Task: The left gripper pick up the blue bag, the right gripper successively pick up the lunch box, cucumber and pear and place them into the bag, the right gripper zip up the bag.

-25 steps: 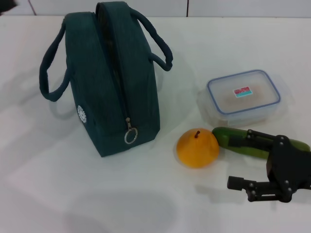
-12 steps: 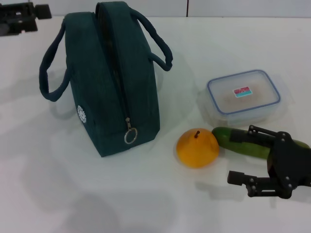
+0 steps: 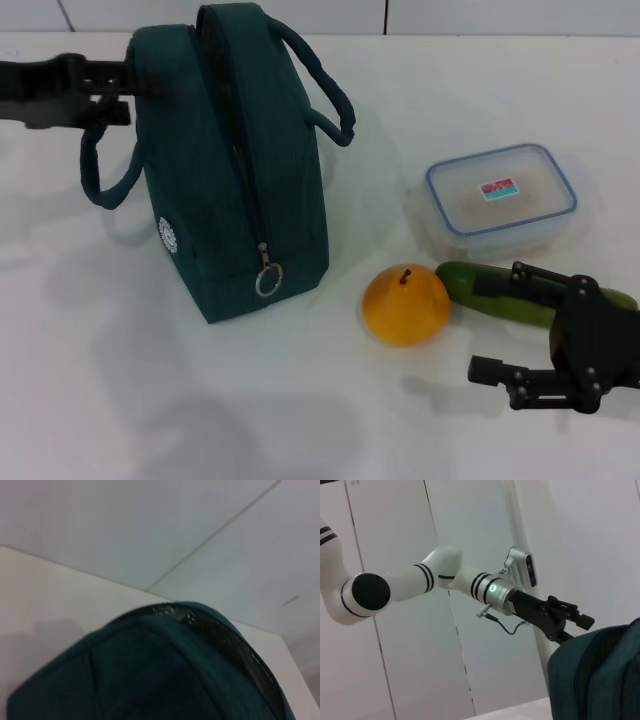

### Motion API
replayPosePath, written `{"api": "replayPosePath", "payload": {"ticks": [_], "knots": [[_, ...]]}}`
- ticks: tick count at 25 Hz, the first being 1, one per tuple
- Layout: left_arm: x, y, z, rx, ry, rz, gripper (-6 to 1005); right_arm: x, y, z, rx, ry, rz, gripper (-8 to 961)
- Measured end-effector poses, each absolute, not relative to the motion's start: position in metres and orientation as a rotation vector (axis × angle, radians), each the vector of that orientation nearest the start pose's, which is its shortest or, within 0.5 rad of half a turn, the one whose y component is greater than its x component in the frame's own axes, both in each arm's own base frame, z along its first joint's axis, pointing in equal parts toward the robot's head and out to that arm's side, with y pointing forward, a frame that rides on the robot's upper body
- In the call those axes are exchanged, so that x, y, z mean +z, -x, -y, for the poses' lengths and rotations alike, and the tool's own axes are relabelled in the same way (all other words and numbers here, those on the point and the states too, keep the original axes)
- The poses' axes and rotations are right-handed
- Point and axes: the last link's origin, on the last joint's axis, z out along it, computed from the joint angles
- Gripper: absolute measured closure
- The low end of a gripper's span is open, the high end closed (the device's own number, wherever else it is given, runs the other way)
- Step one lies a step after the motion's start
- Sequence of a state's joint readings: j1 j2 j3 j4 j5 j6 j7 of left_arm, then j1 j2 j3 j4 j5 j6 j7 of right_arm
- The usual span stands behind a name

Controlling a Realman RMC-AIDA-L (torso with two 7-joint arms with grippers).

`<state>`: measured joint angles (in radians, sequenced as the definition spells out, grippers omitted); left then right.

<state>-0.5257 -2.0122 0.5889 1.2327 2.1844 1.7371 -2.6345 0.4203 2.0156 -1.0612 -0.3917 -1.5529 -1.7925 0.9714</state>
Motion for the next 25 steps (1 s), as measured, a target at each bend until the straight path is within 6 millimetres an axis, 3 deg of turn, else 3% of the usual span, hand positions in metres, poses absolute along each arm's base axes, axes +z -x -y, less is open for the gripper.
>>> {"api": "replayPosePath", "payload": {"ticks": [16, 20, 25], "knots": [[0.102, 0.231, -0.361, -0.412, 2.246, 1.612, 138, -0.021, -0.259, -0.256, 1.173, 2.81, -0.312, 105], [0.094, 0.229, -0.36, -0.41, 2.334, 1.487, 210, -0.021, -0.26, -0.255, 1.173, 2.811, -0.32, 105], [0.093, 0.226, -0.36, -0.402, 2.359, 1.462, 300, -0.022, -0.26, -0.255, 1.179, 2.808, -0.321, 105]]}}
